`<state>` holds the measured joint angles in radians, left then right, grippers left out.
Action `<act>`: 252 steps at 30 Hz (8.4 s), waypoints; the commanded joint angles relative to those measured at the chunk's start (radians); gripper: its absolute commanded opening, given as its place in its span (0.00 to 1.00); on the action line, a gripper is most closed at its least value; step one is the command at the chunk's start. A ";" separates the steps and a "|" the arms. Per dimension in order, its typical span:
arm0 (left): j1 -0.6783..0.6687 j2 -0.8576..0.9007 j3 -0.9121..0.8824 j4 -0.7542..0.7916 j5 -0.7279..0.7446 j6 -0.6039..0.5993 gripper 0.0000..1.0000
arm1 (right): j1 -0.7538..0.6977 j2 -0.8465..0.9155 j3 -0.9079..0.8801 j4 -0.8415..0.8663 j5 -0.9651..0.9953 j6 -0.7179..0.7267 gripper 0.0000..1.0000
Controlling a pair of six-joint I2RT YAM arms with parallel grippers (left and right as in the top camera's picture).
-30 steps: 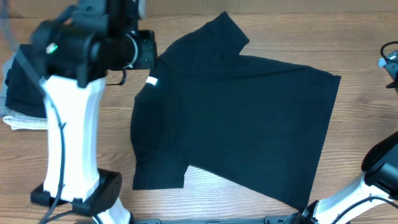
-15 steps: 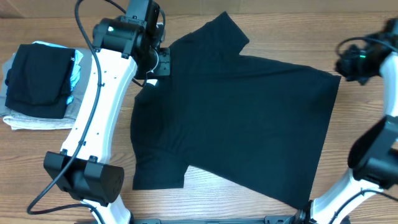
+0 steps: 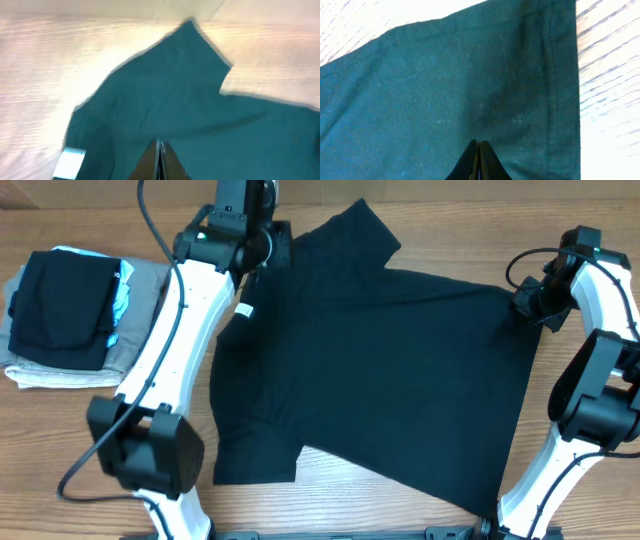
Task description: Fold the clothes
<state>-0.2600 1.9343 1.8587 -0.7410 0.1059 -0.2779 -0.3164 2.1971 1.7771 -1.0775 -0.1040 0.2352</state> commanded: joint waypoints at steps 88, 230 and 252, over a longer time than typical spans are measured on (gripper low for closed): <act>0.238 -0.436 -0.303 -0.768 0.048 -0.095 0.51 | 0.125 -0.748 -0.821 -0.220 -0.058 0.374 0.68; 0.312 -0.554 -1.348 -0.190 0.137 -0.471 0.64 | 0.125 -0.748 -1.208 0.143 -0.152 0.393 0.08; 0.312 -0.555 -1.286 -0.292 0.209 -0.274 0.04 | 0.125 -0.749 -1.120 0.036 -0.173 0.372 0.04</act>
<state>0.0486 1.3758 0.5320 -0.9771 0.2974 -0.6472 -0.1936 1.4467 0.5983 -1.0084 -0.3054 0.6277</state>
